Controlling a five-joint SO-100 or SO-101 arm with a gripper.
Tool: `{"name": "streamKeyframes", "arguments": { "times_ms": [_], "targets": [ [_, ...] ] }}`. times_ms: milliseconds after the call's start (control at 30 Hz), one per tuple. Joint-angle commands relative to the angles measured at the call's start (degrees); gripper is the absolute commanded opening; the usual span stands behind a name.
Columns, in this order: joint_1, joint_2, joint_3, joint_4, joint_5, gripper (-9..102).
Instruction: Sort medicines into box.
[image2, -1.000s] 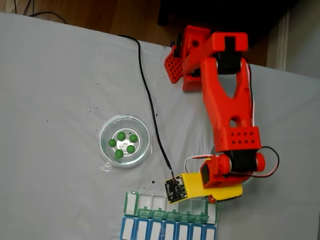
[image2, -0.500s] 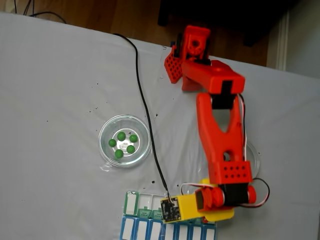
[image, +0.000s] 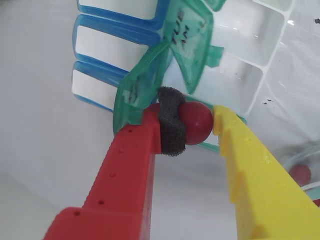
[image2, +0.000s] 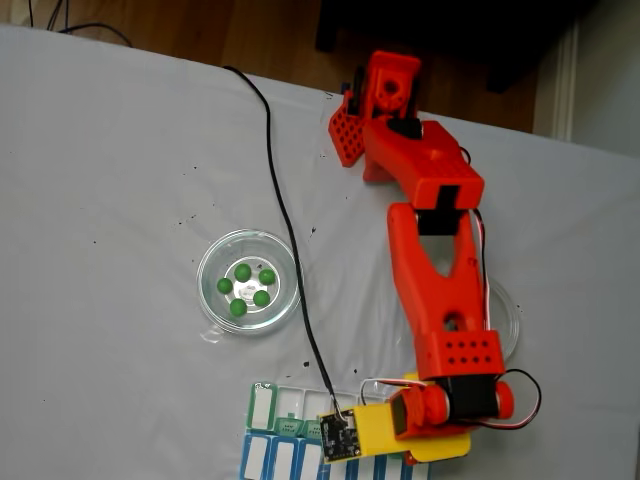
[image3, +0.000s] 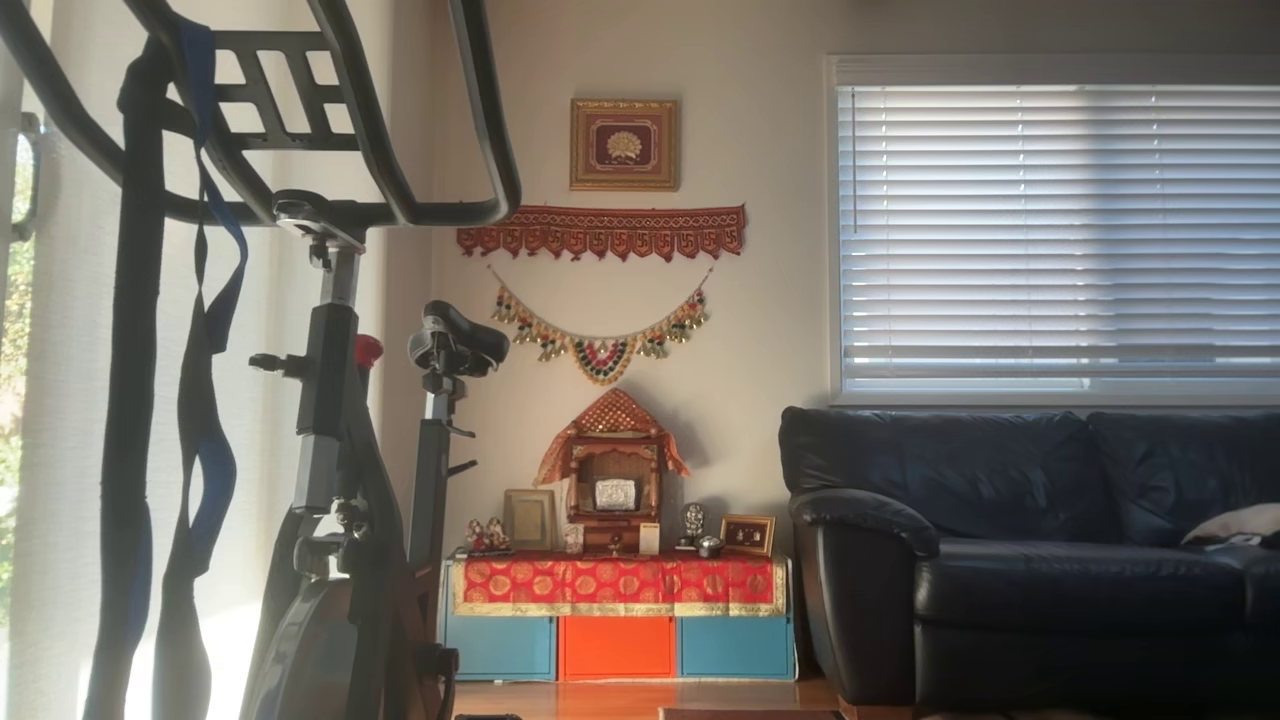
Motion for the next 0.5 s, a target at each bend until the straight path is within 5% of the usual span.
{"name": "streamKeyframes", "arguments": {
  "times_ms": [0, 300, 467],
  "targets": [
    [1.2, 6.6, 1.8, -5.1, 0.1, 1],
    [0.8, 11.2, 9.1, -7.9, 0.2, 1],
    [0.8, 11.2, 8.4, -6.4, 0.4, 14]
  ]
}}
